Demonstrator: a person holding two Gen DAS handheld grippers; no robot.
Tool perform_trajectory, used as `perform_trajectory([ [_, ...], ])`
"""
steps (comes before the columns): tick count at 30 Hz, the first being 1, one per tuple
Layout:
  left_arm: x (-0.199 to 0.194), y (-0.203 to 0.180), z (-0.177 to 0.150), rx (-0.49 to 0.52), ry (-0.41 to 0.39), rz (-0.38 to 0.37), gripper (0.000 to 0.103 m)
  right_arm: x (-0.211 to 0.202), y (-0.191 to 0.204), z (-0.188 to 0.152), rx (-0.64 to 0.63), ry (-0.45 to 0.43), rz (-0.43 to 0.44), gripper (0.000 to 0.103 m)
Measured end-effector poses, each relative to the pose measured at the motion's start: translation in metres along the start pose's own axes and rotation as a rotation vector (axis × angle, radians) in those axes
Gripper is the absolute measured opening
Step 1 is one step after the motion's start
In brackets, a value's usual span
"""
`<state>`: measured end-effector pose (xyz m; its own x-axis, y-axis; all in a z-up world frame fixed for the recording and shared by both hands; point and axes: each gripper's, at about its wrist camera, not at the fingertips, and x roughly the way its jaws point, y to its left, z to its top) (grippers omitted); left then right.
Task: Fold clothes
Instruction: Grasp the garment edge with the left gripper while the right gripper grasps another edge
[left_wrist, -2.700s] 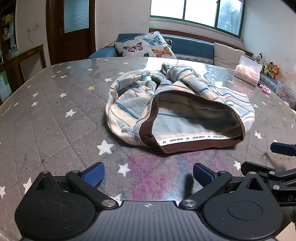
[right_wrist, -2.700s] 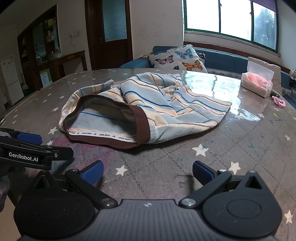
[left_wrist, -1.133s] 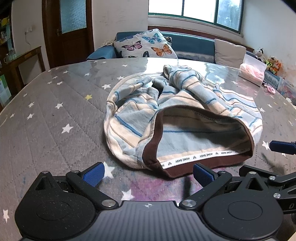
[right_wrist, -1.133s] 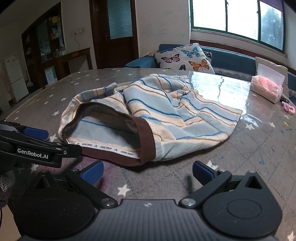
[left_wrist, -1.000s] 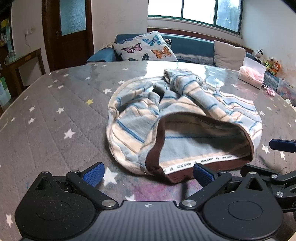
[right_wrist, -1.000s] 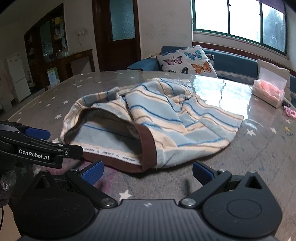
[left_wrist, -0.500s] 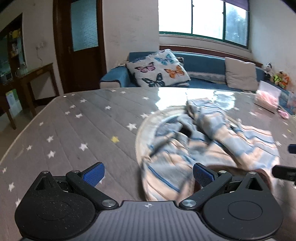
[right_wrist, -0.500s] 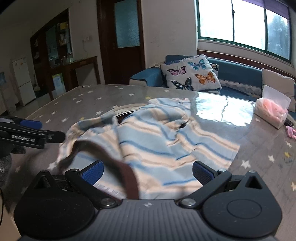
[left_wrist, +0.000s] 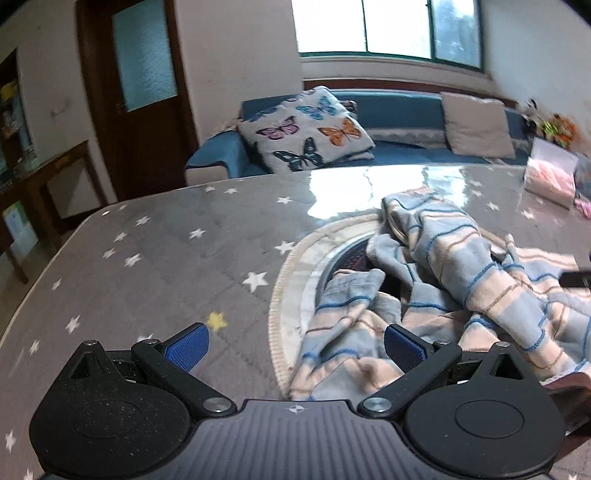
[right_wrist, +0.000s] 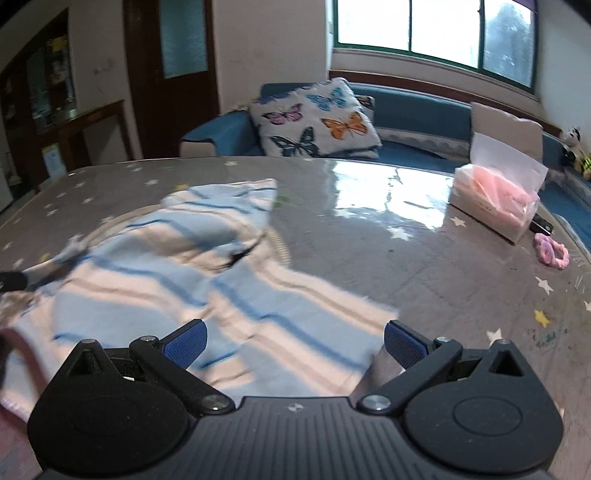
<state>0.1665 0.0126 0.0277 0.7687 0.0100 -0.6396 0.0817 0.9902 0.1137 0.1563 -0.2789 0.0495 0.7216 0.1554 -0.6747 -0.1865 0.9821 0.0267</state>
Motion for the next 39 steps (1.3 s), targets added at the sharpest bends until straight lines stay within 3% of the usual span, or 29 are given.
perform_trajectory([
  [9,0.027,-0.007,0.007,0.054,0.040,-0.063,0.076,0.042,-0.027,0.018,0.037,0.027,-0.019,0.097],
  [13,0.036,-0.009,0.006,0.063,0.071,-0.096,0.051,0.055,-0.029,0.017,0.044,0.059,-0.013,0.089],
  [17,0.036,-0.012,0.004,0.072,0.073,-0.121,0.025,0.054,-0.025,0.016,0.027,0.050,-0.030,0.074],
  [20,0.034,-0.012,0.004,0.068,0.062,-0.121,0.013,0.052,-0.024,0.017,0.025,0.044,-0.025,0.056],
  [22,0.031,-0.010,0.003,0.061,0.056,-0.116,0.009,0.050,-0.024,0.017,0.030,0.045,-0.021,0.044],
  [24,0.026,-0.007,0.002,0.049,0.044,-0.101,0.005,0.046,-0.024,0.017,0.037,0.043,-0.002,0.024],
  [27,0.017,0.003,0.002,0.016,0.025,-0.068,0.003,0.037,-0.025,0.014,0.053,0.030,-0.011,0.009],
  [39,-0.042,0.066,-0.021,-0.152,-0.026,0.040,0.002,-0.038,-0.054,-0.013,0.117,-0.044,-0.091,0.007],
])
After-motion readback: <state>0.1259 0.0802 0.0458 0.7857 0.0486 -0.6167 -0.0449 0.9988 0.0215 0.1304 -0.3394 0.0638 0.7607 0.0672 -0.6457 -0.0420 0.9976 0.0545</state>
